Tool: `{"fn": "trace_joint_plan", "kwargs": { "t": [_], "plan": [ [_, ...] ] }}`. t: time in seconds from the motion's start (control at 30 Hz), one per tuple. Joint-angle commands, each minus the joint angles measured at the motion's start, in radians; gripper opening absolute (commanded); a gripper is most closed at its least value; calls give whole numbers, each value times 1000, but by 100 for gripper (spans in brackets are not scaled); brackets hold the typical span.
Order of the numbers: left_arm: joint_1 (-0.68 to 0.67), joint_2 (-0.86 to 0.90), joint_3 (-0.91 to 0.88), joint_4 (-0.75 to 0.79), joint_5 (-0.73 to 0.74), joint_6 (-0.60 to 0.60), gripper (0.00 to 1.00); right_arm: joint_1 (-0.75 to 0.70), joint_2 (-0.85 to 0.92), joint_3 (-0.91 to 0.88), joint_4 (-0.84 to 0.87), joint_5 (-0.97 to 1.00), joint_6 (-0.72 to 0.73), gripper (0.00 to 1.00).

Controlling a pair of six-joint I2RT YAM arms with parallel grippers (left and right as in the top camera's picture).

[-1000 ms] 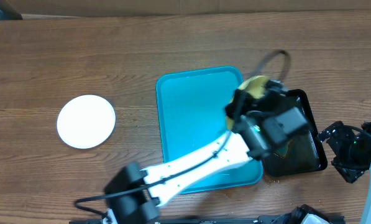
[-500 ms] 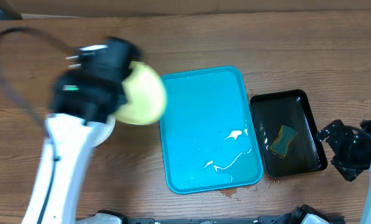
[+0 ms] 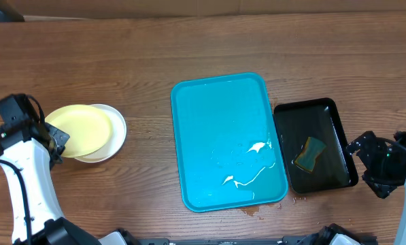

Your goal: Clean dirty plates on tray and stack at the side

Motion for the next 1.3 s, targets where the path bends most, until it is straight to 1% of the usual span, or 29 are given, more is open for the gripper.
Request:
{"fn": "trace_joint_plan", "kwargs": {
  "t": [0.0,0.1,0.17,0.2,0.23,0.27,0.3,0.37,0.53,0.57,0.63,0.7,0.77,0.8,0.83,0.87,0.93,1.07,1.17,1.27],
  "plan": [
    [5,30,-80,92,151,92,4,-3,-11,15,5,-5,-7,96],
    [3,51,-91,106,171,110,4,-3,-11,15,6,-5,-7,96],
    [3,53,-90,103,172,110,10,-3,-11,15,5,-6,-13,96],
    [3,49,-84,93,172,109,15,-3,-11,15,7,-12,-29,95],
    [3,45,-76,85,175,110,25,-3,-11,15,9,-17,-43,95],
    [3,39,-64,76,177,109,42,-3,-11,15,11,-27,-62,93],
    [3,31,-47,61,180,110,49,-3,-11,15,12,-31,-66,93],
    [3,8,6,9,205,109,53,-3,-11,15,12,-39,-68,93],
    [-15,-60,168,-120,269,137,55,-3,-11,15,16,-56,-68,93],
    [-42,-90,208,-140,323,168,55,-2,-11,15,17,-75,-82,93],
    [-98,-132,229,-142,404,234,56,8,-11,15,16,-100,-95,93],
    [-173,-174,231,-142,442,301,57,29,-11,15,24,-153,-153,91],
    [-264,-205,230,-161,382,338,59,61,-11,15,26,-193,-183,90],
    [-312,-216,230,-174,343,338,59,84,-11,15,27,-209,-205,89],
    [-344,-221,230,-182,324,338,60,108,-11,15,29,-210,-219,88],
    [-421,-222,230,-201,304,349,60,167,-11,15,31,-193,-232,85],
    [-490,-219,229,-219,305,370,60,224,-11,15,37,-175,-232,83],
    [-613,-217,229,-229,305,434,59,363,-11,15,61,-164,-231,80],
    [-683,-217,229,-230,304,447,59,457,-11,15,90,-139,-205,80],
    [-726,-229,230,-253,304,446,52,549,-12,16,132,-150,-203,80]
  ]
}}
